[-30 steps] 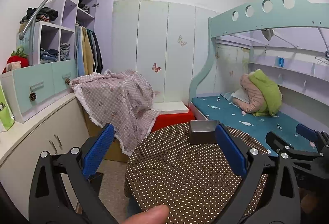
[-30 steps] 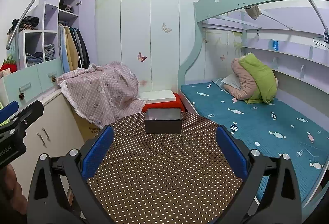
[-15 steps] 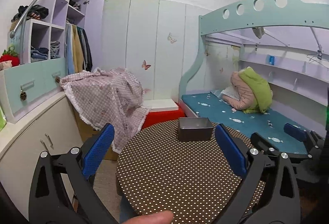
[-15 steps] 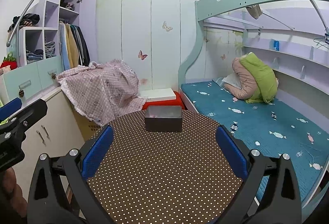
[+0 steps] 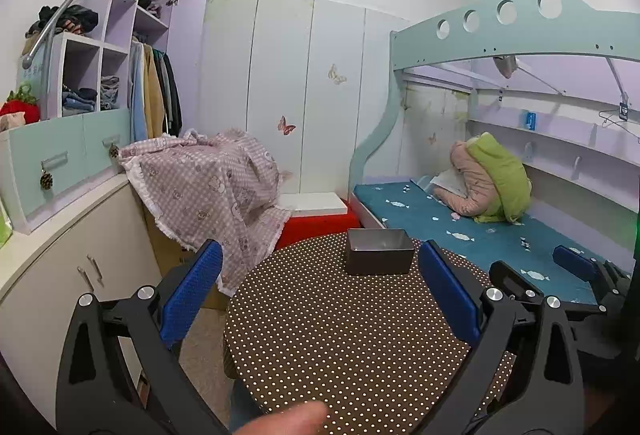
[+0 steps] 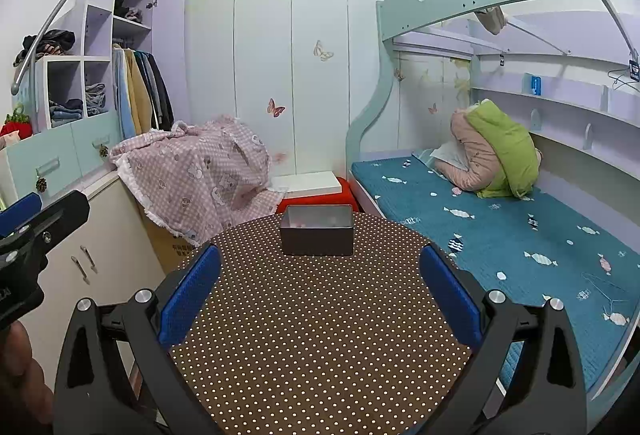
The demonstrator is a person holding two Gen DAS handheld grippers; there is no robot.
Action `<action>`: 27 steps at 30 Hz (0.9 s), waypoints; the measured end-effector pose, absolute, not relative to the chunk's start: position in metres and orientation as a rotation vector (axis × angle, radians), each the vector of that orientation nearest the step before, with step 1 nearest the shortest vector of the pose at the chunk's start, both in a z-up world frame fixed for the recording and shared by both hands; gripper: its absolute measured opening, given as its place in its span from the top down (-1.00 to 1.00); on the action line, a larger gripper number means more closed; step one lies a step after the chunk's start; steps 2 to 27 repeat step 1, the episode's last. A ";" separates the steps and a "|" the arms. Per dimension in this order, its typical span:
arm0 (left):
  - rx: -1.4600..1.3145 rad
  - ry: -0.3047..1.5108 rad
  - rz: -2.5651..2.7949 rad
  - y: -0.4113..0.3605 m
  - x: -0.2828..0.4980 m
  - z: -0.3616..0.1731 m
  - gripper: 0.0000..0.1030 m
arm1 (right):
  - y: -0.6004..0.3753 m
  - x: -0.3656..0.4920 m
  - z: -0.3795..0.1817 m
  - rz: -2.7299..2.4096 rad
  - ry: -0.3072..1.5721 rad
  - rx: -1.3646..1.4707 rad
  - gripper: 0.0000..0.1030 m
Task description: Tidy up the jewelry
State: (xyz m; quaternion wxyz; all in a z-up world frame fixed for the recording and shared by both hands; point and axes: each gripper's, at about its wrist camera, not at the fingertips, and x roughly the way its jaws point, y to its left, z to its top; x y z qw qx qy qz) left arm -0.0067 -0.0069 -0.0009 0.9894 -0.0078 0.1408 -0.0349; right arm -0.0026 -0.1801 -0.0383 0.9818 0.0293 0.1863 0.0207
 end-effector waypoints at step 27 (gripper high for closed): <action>-0.015 0.282 -0.066 -0.007 -0.006 -0.001 -0.91 | -0.180 -0.003 -0.038 0.041 0.374 0.059 -0.86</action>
